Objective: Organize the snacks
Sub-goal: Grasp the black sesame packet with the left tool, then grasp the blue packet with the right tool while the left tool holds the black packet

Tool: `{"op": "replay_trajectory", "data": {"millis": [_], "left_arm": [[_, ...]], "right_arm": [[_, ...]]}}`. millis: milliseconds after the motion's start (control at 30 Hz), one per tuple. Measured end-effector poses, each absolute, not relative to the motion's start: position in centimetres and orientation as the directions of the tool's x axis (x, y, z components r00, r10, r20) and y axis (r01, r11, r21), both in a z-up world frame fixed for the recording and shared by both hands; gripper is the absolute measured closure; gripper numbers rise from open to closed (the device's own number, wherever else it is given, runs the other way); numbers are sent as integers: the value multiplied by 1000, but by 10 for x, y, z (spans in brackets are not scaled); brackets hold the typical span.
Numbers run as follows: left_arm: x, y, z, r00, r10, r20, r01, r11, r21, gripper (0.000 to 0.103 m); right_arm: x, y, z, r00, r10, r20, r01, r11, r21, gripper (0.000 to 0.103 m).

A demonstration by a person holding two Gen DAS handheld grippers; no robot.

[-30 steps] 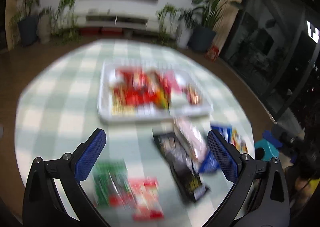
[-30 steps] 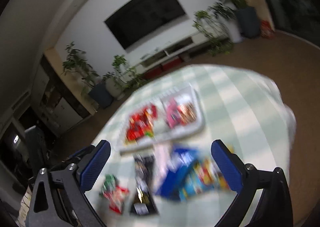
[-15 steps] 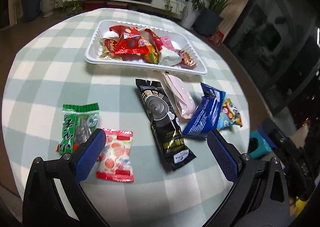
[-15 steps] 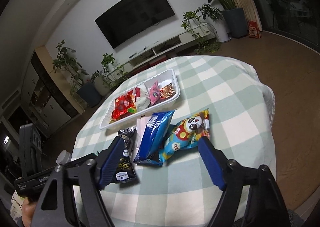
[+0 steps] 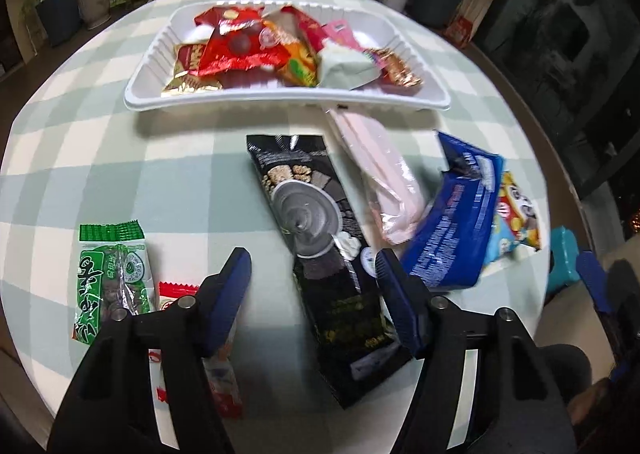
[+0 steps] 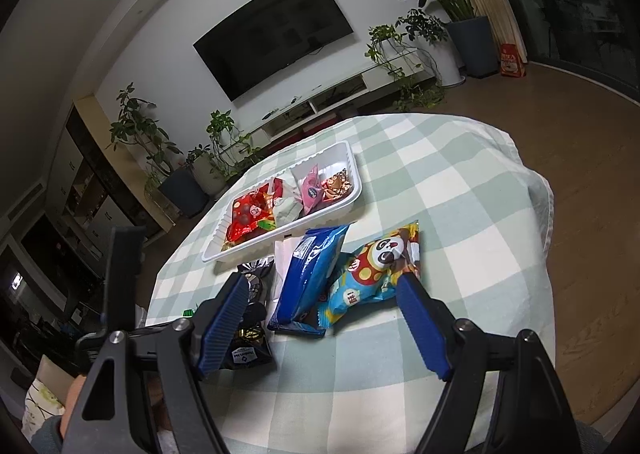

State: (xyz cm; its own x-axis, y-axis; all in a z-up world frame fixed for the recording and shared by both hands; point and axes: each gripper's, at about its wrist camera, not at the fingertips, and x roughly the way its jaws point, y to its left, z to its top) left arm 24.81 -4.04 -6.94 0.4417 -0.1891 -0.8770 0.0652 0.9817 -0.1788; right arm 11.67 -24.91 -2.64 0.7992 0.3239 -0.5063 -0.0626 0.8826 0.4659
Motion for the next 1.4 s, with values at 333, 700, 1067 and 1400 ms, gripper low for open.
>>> {"op": "replay_trajectory", "data": {"millis": [333, 700, 1067, 1400], "left_arm": [[271, -53, -76, 444, -110, -889, 103, 992, -71, 59], [259, -38, -71, 460, -155, -874, 151, 984, -94, 80], [214, -1, -67, 479, -388, -787, 173, 921, -349, 80], [192, 21, -66, 509, -509, -695, 216, 856, -469, 80]], "right_arm": [[116, -247, -27, 794, 334, -507, -82, 886, 456, 24], [115, -236, -28, 787, 324, -524, -103, 908, 406, 24], [141, -213, -42, 661, 413, -627, -121, 883, 454, 31], [185, -184, -48, 588, 374, -717, -49, 902, 430, 37]]}}
